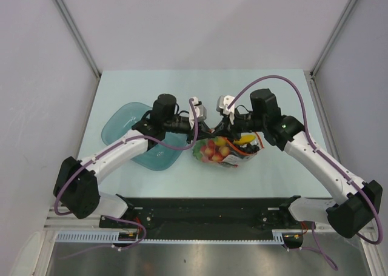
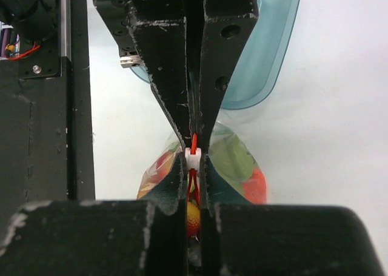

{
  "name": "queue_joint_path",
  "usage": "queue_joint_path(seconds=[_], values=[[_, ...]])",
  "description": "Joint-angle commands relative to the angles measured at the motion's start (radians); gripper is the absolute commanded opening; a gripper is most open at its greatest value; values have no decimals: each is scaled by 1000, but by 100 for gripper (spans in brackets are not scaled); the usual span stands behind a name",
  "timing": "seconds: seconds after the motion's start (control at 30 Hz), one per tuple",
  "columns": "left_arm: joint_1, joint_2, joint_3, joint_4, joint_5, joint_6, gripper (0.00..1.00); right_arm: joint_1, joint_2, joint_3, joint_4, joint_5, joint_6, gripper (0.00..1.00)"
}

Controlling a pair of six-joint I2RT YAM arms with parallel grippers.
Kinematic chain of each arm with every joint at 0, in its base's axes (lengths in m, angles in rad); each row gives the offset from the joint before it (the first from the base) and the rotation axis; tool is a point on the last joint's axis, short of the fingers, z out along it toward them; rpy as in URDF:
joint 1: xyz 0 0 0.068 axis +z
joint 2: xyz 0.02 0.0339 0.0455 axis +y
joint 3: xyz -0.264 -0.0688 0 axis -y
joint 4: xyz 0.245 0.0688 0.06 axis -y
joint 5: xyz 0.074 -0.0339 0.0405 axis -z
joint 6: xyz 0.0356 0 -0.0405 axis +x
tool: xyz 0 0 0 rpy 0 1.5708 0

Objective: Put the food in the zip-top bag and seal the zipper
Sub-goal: Zip the zipper food storage bag at the center of the board.

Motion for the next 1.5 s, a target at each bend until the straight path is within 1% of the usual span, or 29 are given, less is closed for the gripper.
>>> queue_joint_path(seconds=[0.0, 0.2, 0.37, 0.5, 0.53, 0.57, 0.7, 0.83, 0.93, 0.97, 1.0, 1.07, 1.13, 1.2, 1.33, 1.37, 1.43, 1.47], values=[[48, -50, -39, 202, 26, -151, 0, -14, -28, -7, 2, -20, -47, 2], [82, -82, -51, 223, 54, -170, 0, -78, -34, -43, -61, -7, -116, 9], [85, -97, -65, 231, 65, -175, 0, -106, -28, -39, -81, -20, -132, 10], [87, -94, -56, 209, 72, -156, 0, -106, -29, -36, -40, -32, -104, 3], [87, -97, -56, 209, 71, -158, 0, -101, -28, -36, -32, -29, -103, 3], [88, -101, -57, 212, 71, -159, 0, -100, -25, -34, -37, -24, -109, 6], [96, -116, -56, 212, 63, -164, 0, -104, -16, -33, -80, -12, -142, 6], [117, -131, -59, 201, 65, -165, 0, -111, -20, -31, -109, 2, -156, 0], [117, -136, -27, 120, 78, -80, 0, -108, -23, -13, -87, -4, -120, 0], [99, -133, 19, 34, 71, -19, 24, -97, -19, -4, -86, -4, -110, 0], [90, -128, 38, -4, 63, -1, 37, -92, -11, 19, -86, -4, -104, 0], [62, -124, 74, -65, 45, 52, 55, -82, -2, 36, -90, -12, -87, 0], [45, -110, 91, -85, 40, 74, 60, -69, 1, 45, -81, -9, -80, 0], [30, -93, 108, -110, 32, 97, 63, -60, 6, 50, -78, -7, -75, 0], [5, -52, 148, -208, 28, 160, 62, -52, 10, 65, -81, -4, -61, 0], [-1, -47, 157, -220, 26, 184, 59, -51, 12, 73, -83, -4, -60, 0], [-2, -41, 162, -248, 20, 201, 52, -46, 12, 78, -84, -3, -60, 0], [-2, -35, 171, -256, 15, 215, 37, -46, 14, 84, -86, -3, -61, 0]])
